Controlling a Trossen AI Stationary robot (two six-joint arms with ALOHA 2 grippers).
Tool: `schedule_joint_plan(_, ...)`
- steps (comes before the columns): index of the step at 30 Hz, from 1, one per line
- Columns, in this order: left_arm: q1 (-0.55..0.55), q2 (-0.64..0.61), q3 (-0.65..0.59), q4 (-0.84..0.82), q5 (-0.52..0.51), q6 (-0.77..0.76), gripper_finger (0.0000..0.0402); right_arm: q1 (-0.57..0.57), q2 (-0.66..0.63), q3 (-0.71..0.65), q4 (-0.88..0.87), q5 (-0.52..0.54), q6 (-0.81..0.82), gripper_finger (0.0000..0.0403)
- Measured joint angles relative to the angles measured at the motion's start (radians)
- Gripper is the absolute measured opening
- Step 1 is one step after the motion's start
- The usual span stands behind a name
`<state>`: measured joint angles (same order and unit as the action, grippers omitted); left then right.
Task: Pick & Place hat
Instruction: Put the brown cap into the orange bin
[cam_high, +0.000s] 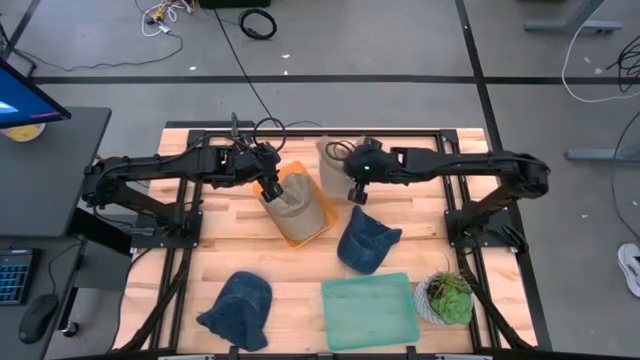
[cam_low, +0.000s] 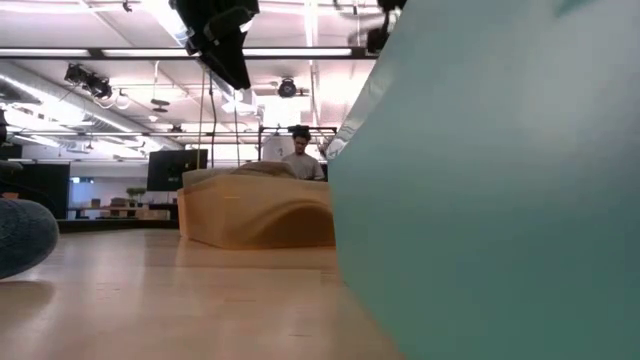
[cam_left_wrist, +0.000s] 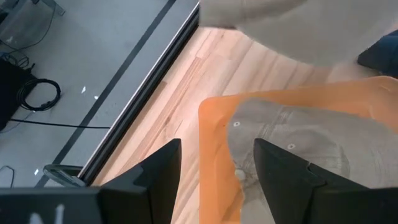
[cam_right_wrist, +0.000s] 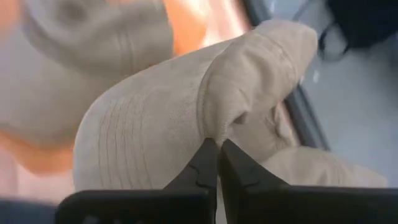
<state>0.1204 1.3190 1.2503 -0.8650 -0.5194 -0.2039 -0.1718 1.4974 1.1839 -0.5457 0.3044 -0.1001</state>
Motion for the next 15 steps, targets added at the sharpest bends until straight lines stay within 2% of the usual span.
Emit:
schedule_joint_plan(5, 0.0, -0.009, 0.0, 0.011, -0.012, 0.006, 0.0206, 0.07, -0.015, 0.0, 0.165, 0.002, -0.088, 0.0002)
schedule_joint_plan(10, 0.0, -0.053, 0.001, 0.039, -0.024, 0.016, 0.0206, 0.124, 0.039, 0.0, 0.303, -0.012, -0.121, 0.0001)
schedule_joint_plan(15, 0.0, -0.128, 0.001, 0.066, -0.022, 0.017, 0.0206, 0.162, 0.144, 0.001, 0.489, -0.131, -0.208, 0.0001)
